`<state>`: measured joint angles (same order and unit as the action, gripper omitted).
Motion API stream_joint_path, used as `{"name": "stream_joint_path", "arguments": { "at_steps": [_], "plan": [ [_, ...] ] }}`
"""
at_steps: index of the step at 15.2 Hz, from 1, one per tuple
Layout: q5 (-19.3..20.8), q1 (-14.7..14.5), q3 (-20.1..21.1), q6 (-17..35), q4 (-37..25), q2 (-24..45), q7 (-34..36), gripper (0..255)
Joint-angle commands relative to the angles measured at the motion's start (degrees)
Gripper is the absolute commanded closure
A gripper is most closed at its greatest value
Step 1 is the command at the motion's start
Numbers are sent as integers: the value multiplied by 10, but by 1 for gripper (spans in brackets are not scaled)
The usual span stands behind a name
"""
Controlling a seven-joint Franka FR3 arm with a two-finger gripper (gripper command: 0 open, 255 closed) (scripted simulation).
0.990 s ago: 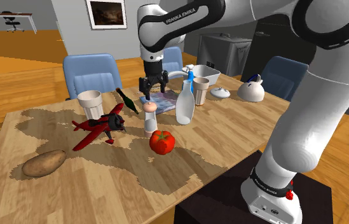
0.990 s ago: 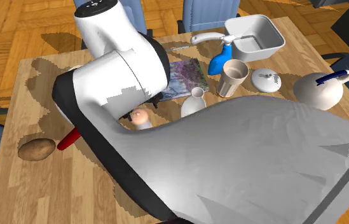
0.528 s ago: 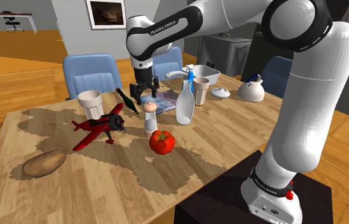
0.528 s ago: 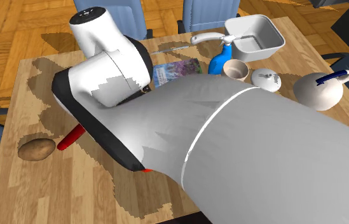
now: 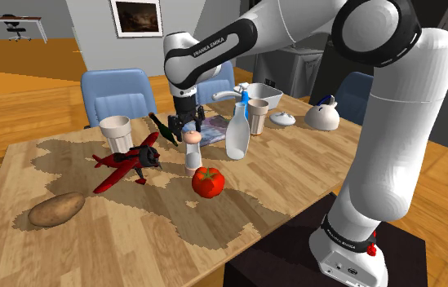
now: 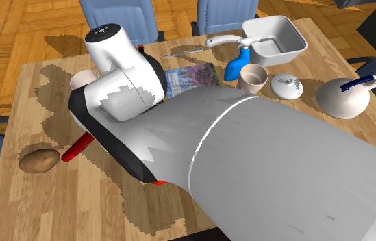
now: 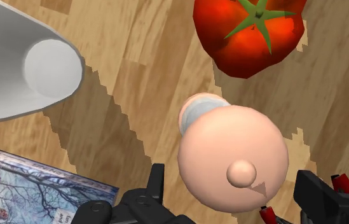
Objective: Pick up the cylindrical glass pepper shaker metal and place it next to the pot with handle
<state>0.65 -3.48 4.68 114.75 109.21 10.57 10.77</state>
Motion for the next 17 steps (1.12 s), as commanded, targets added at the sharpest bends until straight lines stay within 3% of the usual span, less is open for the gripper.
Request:
{"name": "stream_joint_path", "arguments": {
  "at_steps": [1,4,5,14,17],
  "plan": [
    [0,0,0,1,1,0,0,0],
    [0,0,0,1,1,0,0,0],
    [0,0,0,1,1,0,0,255],
    [0,0,0,1,1,0,0,255],
    [-1,0,0,-20,-12,-8,0,255]
  ]
}}
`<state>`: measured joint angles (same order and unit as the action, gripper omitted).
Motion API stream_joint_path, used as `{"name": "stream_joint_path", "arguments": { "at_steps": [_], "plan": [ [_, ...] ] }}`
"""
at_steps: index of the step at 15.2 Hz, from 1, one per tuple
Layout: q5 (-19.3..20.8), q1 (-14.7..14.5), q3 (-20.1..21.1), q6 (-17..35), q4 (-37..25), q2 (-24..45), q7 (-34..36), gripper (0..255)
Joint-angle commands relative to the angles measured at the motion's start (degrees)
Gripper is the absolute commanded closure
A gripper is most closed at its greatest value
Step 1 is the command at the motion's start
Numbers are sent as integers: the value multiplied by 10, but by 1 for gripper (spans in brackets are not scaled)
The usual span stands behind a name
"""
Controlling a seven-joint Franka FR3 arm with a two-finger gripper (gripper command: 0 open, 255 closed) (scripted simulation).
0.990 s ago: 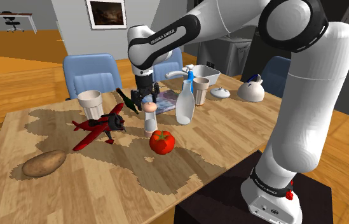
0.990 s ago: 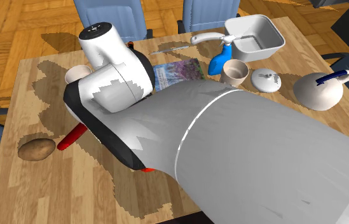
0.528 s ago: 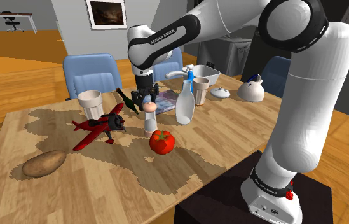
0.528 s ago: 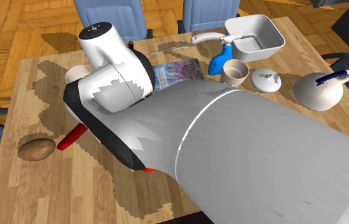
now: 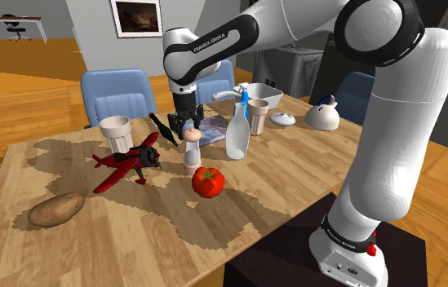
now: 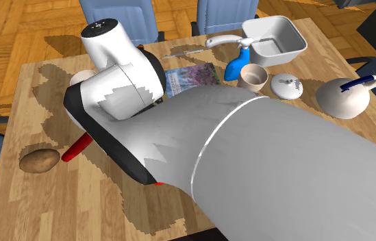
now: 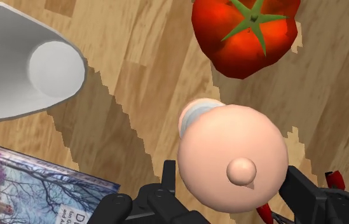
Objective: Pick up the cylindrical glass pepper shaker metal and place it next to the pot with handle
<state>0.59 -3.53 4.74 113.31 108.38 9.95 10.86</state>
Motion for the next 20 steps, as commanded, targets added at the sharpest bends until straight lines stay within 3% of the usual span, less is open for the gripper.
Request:
{"name": "stream_joint_path", "arguments": {
  "at_steps": [1,20],
  "plan": [
    [0,1,0,-13,-9,-4,-1,255],
    [-3,1,0,-153,-124,-29,-3,255]
  ]
}}
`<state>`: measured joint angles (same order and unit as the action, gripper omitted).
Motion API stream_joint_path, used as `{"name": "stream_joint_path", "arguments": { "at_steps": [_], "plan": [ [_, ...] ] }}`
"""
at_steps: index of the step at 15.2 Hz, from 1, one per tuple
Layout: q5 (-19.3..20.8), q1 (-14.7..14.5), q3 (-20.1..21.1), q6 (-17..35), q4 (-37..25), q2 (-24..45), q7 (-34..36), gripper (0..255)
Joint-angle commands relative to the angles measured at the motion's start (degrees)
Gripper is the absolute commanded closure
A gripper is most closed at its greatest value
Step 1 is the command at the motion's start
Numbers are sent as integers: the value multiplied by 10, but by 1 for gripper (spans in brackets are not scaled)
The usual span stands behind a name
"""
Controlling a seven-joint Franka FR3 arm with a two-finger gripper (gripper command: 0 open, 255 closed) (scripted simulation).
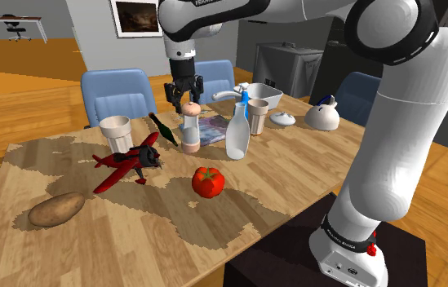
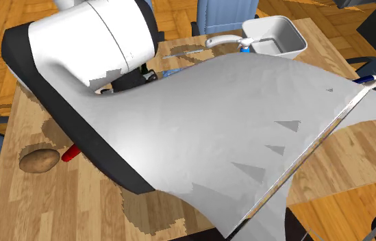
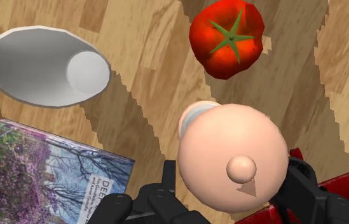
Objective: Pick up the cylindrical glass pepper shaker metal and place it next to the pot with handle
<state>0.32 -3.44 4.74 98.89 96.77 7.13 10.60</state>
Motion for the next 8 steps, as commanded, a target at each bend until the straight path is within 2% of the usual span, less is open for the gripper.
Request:
{"name": "stream_joint_path", "arguments": {
  "at_steps": [1,8],
  "plan": [
    [0,0,0,-17,-15,-1,0,255],
    [0,0,0,-72,-73,2,0,255]
  ]
}}
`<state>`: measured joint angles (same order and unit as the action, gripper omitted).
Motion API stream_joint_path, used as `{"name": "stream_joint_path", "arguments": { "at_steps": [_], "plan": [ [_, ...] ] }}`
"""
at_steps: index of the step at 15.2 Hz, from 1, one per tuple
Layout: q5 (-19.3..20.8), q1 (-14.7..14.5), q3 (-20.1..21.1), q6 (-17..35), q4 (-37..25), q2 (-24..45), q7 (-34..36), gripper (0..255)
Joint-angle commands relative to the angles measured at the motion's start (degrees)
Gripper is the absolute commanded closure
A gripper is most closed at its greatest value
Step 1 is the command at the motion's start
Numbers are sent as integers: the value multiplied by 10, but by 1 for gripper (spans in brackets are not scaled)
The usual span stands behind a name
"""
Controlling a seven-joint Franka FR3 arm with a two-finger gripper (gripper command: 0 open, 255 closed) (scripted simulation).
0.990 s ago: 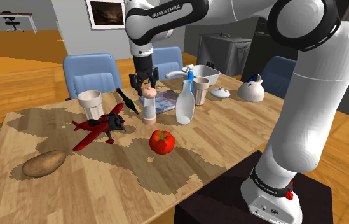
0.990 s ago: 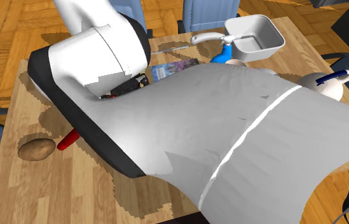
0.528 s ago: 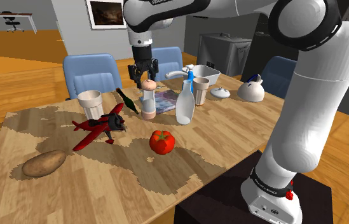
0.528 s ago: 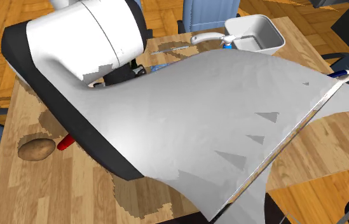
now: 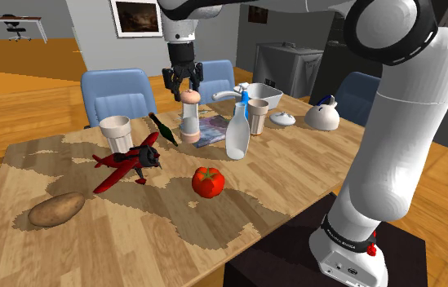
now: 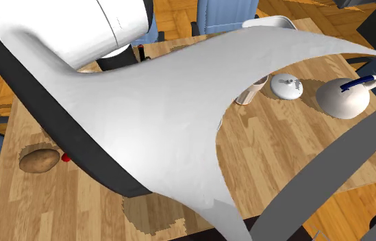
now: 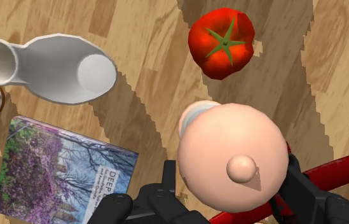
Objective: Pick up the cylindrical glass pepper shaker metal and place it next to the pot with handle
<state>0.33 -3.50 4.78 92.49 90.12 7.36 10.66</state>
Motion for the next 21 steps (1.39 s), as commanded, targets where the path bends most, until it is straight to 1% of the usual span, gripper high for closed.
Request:
{"name": "stream_joint_path", "arguments": {
  "at_steps": [1,10,18,19,21],
  "plan": [
    [0,0,0,-16,-16,1,0,255],
    [2,-1,1,-92,-109,18,1,255],
    [4,-4,1,-168,-216,49,2,255],
    [4,-4,1,-174,-225,52,3,255],
    [3,13,-9,-163,-194,31,-24,255]
  ]
}}
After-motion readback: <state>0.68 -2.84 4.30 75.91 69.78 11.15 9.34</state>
